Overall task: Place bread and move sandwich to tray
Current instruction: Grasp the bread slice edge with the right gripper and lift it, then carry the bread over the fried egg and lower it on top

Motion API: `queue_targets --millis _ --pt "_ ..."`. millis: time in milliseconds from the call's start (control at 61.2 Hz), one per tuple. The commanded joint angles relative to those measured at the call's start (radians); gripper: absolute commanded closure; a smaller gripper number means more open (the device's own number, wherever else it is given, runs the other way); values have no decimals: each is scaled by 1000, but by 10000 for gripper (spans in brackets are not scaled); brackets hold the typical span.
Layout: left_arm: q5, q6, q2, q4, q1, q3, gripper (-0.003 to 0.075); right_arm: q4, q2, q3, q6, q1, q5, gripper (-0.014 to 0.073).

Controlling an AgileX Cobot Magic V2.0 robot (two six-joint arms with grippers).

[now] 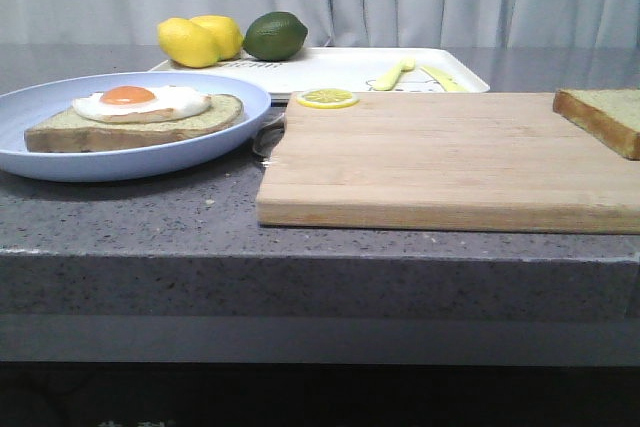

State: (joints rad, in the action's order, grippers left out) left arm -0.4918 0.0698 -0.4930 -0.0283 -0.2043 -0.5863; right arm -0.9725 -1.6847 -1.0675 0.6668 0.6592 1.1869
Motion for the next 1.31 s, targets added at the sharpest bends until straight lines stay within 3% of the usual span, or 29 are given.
queue_targets --millis 0,245,507,785,1128,1292 --pt "81 4 -12 3 -8 -28 209 -86 70 -22 11 0 154 458" --pt "83 4 -12 3 -8 -28 209 -149 167 -22 11 -18 154 603" --pt "87 4 -12 3 -8 -28 209 -300 301 -22 11 -134 154 617" --pt "87 4 -12 3 -8 -28 209 -633 328 -22 11 -442 74 617" --pt "91 4 -12 12 -8 -28 209 -801 322 -22 28 -911 -443 617" --pt "94 4 -12 21 -8 -28 209 -957 271 -24 63 -1063 -560 617"
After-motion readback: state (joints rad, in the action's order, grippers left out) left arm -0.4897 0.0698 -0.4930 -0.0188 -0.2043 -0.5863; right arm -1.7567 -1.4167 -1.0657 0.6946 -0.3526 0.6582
